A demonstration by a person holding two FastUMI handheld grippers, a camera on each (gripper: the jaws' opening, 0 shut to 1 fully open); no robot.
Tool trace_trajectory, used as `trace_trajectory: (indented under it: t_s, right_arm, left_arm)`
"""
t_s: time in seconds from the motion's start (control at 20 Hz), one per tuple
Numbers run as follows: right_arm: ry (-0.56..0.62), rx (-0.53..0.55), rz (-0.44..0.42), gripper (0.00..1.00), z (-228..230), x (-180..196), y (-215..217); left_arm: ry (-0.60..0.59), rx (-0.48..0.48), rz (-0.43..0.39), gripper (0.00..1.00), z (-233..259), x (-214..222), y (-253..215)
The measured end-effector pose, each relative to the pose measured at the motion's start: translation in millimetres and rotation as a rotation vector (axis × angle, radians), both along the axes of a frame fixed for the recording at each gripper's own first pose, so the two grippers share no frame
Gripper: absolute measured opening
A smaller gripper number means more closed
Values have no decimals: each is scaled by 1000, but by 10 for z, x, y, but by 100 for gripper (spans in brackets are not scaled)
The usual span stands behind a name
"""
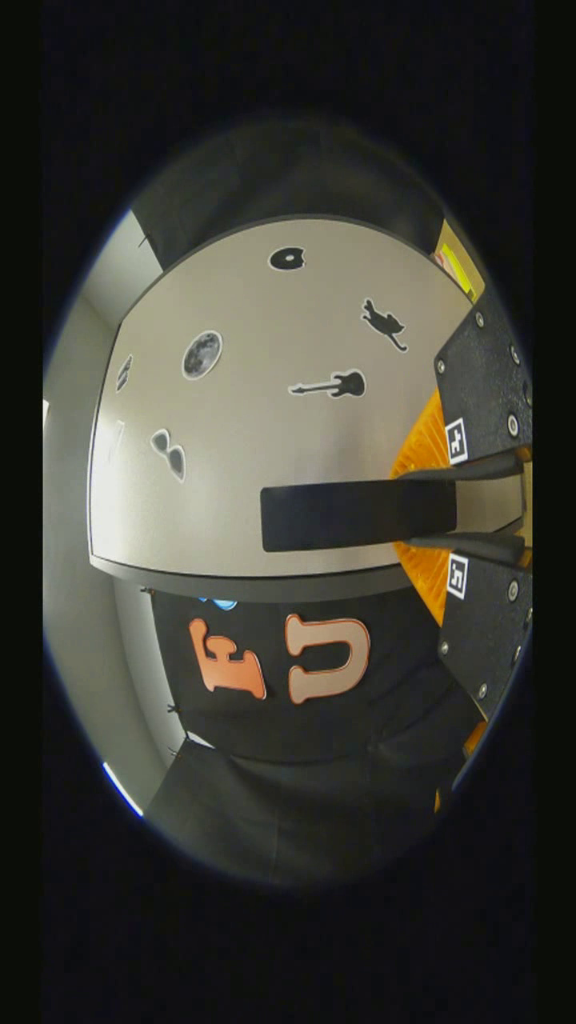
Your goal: Open the cabinet door with the right hand, grasp the bottle in the cabinet with the left hand and place it on the coaster, then close the cabinet door with the right hand.
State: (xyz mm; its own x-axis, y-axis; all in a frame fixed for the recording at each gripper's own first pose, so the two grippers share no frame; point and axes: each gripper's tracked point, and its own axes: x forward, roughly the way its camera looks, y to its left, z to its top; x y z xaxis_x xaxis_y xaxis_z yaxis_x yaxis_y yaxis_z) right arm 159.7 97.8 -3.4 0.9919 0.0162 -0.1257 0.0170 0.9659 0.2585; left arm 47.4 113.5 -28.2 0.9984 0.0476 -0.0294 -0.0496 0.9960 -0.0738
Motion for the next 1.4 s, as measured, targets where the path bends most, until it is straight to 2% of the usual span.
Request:
trace_trajectory:
  t_s: [0.15,0.35,0.4,0.5,0.7,1.1,1.25,1.4]
  right_arm:
    - [-5,-2,-11,18,18,-13,-10]
    - [-15,0,-53,19,29,-98,-57]
    - [-16,-11,-66,17,43,-124,-81]
    - [-12,-26,-85,19,79,-218,-110]
    - [8,-10,-78,19,134,-453,-164]
    - [-16,0,-50,19,152,-671,-328]
    - [-20,-26,-36,17,140,-748,-393]
    - [-11,10,-11,17,136,-817,-468]
  left_arm:
    - [2,5,2,96,-23,4,86]
    - [12,9,-6,97,-66,69,203]
    - [16,9,-14,96,-76,109,225]
    - [22,11,-34,96,-65,213,240]
    - [4,9,-54,96,25,255,247]
    - [-43,9,-62,97,184,170,-128]
    - [-55,-7,-93,96,226,181,-409]
    - [-63,-19,-128,97,278,154,-721]
